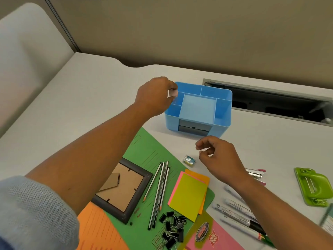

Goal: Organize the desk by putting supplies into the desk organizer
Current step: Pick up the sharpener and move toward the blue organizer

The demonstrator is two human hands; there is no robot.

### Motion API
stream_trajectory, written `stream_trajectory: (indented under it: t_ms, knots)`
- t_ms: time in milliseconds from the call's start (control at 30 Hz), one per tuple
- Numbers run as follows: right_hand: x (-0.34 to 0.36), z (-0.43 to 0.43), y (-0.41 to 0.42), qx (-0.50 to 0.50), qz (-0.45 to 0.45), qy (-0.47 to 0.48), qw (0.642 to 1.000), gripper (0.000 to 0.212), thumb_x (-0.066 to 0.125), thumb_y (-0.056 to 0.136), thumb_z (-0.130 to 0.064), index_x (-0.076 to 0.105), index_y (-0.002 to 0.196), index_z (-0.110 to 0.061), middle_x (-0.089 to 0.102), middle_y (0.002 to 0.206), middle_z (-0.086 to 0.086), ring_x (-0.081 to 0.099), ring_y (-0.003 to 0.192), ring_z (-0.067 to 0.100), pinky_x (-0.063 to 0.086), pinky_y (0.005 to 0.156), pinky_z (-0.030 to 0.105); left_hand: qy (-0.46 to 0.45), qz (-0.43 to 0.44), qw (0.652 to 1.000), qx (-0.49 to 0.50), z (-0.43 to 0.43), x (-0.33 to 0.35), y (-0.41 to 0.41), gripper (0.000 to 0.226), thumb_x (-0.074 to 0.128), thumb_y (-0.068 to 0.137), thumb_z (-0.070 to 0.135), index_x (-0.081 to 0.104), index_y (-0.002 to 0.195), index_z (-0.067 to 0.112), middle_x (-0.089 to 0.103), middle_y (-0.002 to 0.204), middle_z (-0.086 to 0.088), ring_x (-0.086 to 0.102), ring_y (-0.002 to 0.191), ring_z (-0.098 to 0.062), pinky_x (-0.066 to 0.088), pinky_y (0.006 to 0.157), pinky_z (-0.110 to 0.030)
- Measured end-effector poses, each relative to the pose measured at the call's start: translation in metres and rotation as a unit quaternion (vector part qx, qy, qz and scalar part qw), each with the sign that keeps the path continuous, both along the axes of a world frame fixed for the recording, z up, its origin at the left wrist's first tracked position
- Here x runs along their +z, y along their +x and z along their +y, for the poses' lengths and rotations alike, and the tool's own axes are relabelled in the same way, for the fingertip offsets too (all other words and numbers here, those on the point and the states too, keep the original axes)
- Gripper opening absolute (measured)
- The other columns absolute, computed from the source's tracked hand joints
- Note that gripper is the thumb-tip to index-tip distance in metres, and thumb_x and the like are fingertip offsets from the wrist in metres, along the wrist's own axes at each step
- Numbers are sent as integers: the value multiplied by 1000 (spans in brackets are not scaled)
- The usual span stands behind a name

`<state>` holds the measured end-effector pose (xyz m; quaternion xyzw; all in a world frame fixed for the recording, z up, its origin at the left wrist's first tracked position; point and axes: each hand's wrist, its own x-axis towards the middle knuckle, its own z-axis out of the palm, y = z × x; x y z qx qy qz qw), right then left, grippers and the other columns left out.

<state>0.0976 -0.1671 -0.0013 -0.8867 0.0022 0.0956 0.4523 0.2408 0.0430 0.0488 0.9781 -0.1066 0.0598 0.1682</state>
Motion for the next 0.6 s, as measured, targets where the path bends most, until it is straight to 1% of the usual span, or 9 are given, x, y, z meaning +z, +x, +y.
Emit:
stream_trajectory:
  t_ms: [133,233,333,433,533,600]
  knots:
    - [-5,0,3,10,10,-22,1000,22,68,83,-14,65,92,-33,67,91,-20,61,76,-5,51,72,19,16,4,1000,-2,-2,-7,1,34,64,90,32,64,123,23,64,118,2,59,100,-17,41,73,-28]
    - [-8,1,6,15,16,-35,999,20,68,84,-16,65,92,-34,66,90,-21,61,75,-6,52,72,21,34,8,999,-2,-4,-14,3,32,61,91,32,65,121,22,64,116,0,59,101,-20,45,75,-30]
    - [-9,2,8,17,19,-44,999,17,67,85,-18,65,92,-34,65,89,-22,62,73,-5,53,73,23,44,13,999,7,-6,-19,5,34,59,92,38,66,121,21,63,113,0,58,96,-19,43,72,-29]
    - [-9,2,11,20,20,-62,998,15,67,86,-21,65,94,-34,65,90,-22,63,70,0,53,74,25,50,28,998,35,-6,-23,9,35,58,92,47,69,113,22,62,103,2,55,85,-16,42,67,-29]
    - [-12,1,14,20,26,-81,996,14,68,85,-24,65,96,-32,66,93,-19,63,71,2,55,77,31,64,49,996,45,-7,-25,10,37,60,90,49,71,110,20,60,99,1,57,85,-18,45,66,-31]
    - [-14,0,15,19,32,-95,995,15,69,84,-25,65,97,-32,66,96,-17,64,73,4,55,80,33,60,50,996,45,-8,-25,9,35,60,91,47,71,110,19,60,101,1,56,86,-18,43,66,-30]
